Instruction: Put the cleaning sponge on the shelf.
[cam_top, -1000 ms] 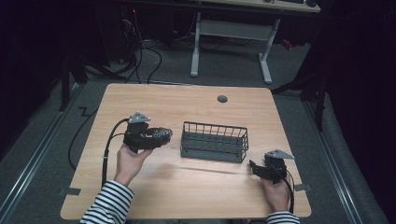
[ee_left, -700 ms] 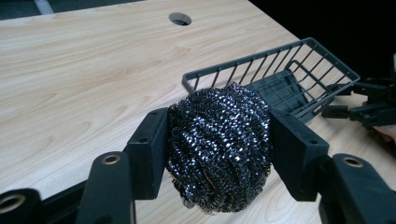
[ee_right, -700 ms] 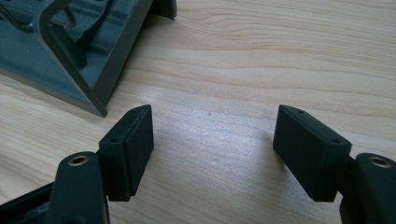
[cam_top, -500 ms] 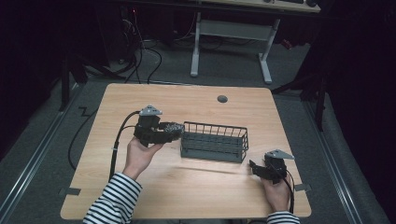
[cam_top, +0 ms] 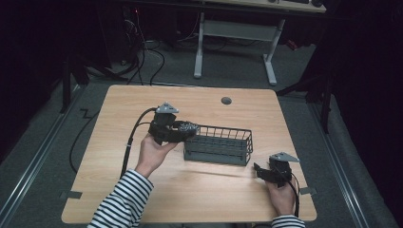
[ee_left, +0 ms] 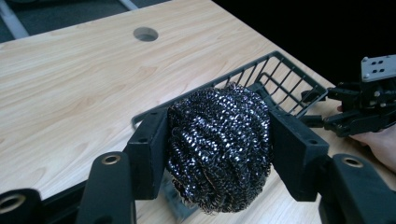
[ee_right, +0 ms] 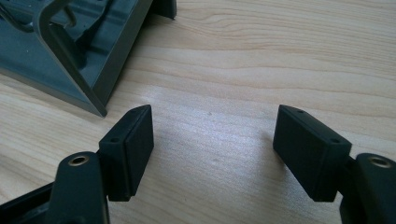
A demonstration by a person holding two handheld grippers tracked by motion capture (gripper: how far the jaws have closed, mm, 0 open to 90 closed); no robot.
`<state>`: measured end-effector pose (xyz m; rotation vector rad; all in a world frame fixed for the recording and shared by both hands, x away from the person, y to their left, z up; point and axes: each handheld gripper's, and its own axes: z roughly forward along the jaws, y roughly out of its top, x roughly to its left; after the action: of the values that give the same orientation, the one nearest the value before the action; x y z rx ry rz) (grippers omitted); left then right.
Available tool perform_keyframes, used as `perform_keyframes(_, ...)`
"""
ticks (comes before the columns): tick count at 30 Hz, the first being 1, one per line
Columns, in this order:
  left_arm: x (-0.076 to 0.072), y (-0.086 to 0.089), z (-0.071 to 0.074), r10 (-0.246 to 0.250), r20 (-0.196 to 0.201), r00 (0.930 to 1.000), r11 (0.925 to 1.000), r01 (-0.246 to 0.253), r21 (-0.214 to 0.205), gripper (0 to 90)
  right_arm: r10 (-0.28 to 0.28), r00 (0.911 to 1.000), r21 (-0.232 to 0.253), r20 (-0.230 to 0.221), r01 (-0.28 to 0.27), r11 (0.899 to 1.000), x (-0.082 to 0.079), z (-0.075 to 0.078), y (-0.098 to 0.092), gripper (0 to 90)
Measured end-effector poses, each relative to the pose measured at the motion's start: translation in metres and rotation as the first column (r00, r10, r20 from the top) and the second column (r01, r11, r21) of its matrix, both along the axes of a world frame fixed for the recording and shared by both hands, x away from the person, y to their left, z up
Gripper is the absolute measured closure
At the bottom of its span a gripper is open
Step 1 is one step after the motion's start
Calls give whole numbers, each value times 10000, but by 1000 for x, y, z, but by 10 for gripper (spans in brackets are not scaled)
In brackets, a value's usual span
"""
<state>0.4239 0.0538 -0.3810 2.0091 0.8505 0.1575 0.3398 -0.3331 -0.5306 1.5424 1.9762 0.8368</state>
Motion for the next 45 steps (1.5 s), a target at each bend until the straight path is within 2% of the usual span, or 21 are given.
perform_keyframes(11,7,-33,-5,-379,155,9992,9970,368,683,421,16,10000,13,-7,-16,10000,0,0,0,289)
perform_keyframes(13,7,-34,-6,-397,144,9991,9967,385,718,421,13,10000,15,-7,-13,10000,0,0,0,289)
perform_keyframes(20,15,-50,-24,-283,142,9995,9898,261,1400,416,5,10000,23,-11,-5,10000,0,0,0,289)
perform_keyframes(23,17,-54,-29,-232,135,9996,9880,209,1532,413,6,10000,10,6,-6,10000,0,0,0,289)
perform_keyframes(24,19,-57,-34,-197,83,9998,9864,181,1631,412,12,10000,14,-5,-12,10000,0,0,0,289)
perform_keyframes(30,25,-62,-49,-20,-283,9996,9845,69,1750,401,1,10000,35,-9,-1,10000,0,0,0,289)
perform_keyframes(32,27,-64,-56,149,-484,9987,9833,-59,1817,381,3,10000,33,-9,-3,10000,0,0,0,289)
perform_keyframes(34,28,-63,-58,220,-503,9985,9839,-127,1785,349,-11,10000,41,-19,11,10000,0,0,0,290)
perform_keyframes(37,29,-61,-58,310,-503,9983,9854,-220,1691,284,2,10000,38,-10,-2,10000,0,0,0,290)
perform_keyframes(40,29,-58,-55,371,-440,9983,9877,-299,1537,265,-12,10000,39,-22,12,10000,0,0,0,289)
perform_keyframes(45,23,-49,-44,353,-111,9993,9917,-337,1244,257,-1,10000,22,-9,1,10000,0,0,0,290)
